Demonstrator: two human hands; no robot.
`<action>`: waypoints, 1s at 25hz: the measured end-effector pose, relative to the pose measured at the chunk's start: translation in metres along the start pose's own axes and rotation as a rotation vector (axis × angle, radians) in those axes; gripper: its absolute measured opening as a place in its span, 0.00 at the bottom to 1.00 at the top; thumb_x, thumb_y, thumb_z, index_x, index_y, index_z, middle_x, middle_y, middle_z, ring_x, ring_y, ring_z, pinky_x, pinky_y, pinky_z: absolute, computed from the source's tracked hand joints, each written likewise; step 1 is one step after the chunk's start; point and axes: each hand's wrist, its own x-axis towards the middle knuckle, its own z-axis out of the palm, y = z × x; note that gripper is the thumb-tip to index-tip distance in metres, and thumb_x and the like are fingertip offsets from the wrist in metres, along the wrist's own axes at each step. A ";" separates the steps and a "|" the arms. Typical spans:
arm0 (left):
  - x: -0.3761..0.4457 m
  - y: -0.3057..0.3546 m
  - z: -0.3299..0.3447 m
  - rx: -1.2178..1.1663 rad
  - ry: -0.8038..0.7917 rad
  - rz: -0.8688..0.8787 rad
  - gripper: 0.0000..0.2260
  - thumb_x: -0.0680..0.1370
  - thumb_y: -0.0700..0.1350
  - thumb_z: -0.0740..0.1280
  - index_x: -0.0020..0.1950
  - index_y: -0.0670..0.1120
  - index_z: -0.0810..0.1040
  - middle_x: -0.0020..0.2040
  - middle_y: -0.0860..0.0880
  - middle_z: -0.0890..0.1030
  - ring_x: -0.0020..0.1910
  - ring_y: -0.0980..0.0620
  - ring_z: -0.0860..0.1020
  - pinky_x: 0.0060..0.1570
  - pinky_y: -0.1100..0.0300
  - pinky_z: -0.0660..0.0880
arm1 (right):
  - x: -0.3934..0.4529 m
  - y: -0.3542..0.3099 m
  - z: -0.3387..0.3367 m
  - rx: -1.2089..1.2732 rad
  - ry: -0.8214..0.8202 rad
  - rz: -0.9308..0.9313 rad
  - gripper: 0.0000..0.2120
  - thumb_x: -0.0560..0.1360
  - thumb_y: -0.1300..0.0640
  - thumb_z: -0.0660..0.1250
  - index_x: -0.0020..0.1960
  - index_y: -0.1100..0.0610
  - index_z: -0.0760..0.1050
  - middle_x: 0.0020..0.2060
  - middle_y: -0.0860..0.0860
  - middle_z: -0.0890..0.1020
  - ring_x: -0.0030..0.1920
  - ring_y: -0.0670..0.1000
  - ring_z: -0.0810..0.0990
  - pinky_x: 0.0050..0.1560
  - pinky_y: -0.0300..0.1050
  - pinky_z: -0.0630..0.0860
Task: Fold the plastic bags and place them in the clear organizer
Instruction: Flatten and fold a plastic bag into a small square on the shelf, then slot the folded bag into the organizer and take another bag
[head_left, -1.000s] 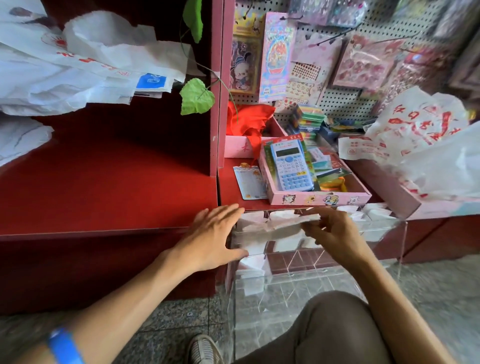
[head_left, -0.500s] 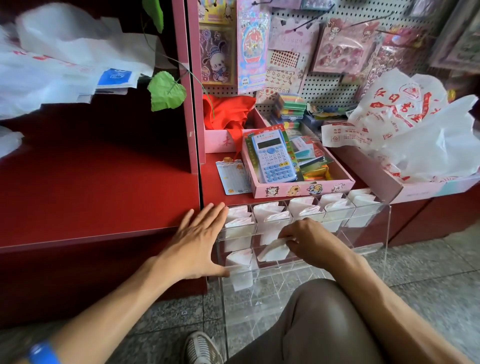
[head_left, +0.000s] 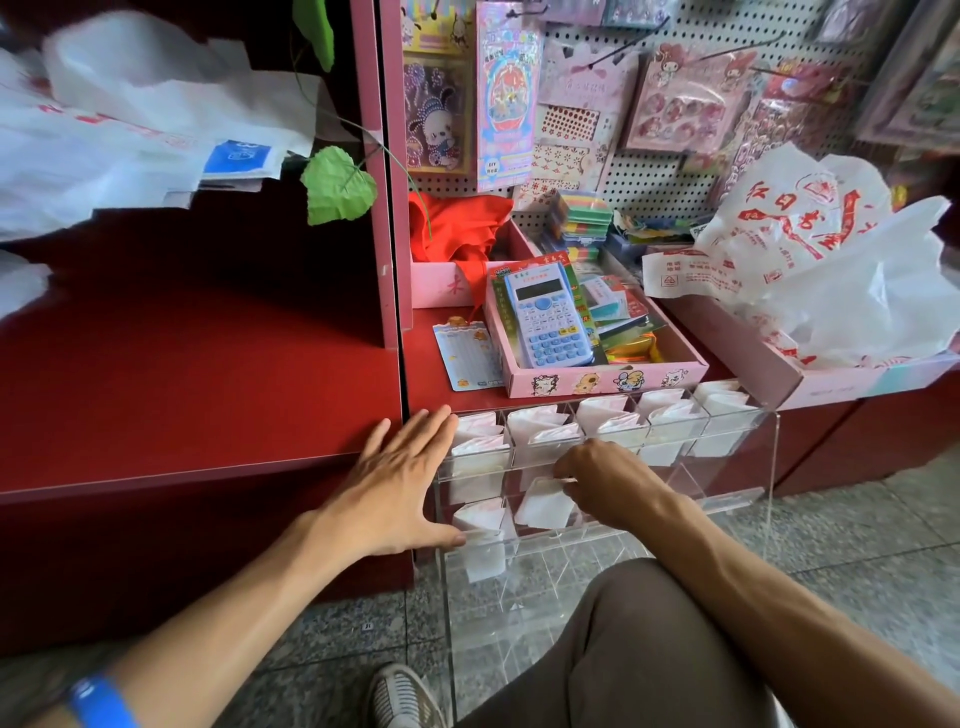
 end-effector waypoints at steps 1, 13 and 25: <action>0.000 0.000 0.000 0.004 0.000 0.000 0.58 0.67 0.76 0.65 0.77 0.50 0.30 0.77 0.54 0.30 0.77 0.54 0.33 0.74 0.52 0.31 | 0.000 -0.001 -0.001 -0.027 0.003 0.006 0.09 0.76 0.59 0.68 0.54 0.53 0.83 0.48 0.54 0.86 0.47 0.55 0.84 0.48 0.48 0.80; 0.000 -0.003 -0.008 0.017 -0.062 0.025 0.56 0.69 0.74 0.64 0.75 0.51 0.27 0.76 0.55 0.29 0.77 0.56 0.33 0.77 0.50 0.36 | -0.012 -0.017 -0.012 0.030 0.170 -0.057 0.08 0.76 0.51 0.66 0.44 0.53 0.82 0.39 0.49 0.85 0.38 0.52 0.81 0.38 0.42 0.74; -0.100 -0.149 -0.071 -0.174 0.047 -0.502 0.53 0.68 0.69 0.71 0.81 0.56 0.41 0.81 0.53 0.48 0.80 0.53 0.49 0.77 0.56 0.49 | 0.048 -0.172 -0.089 0.375 0.685 -0.482 0.08 0.75 0.49 0.64 0.44 0.51 0.79 0.33 0.45 0.82 0.32 0.48 0.79 0.33 0.46 0.76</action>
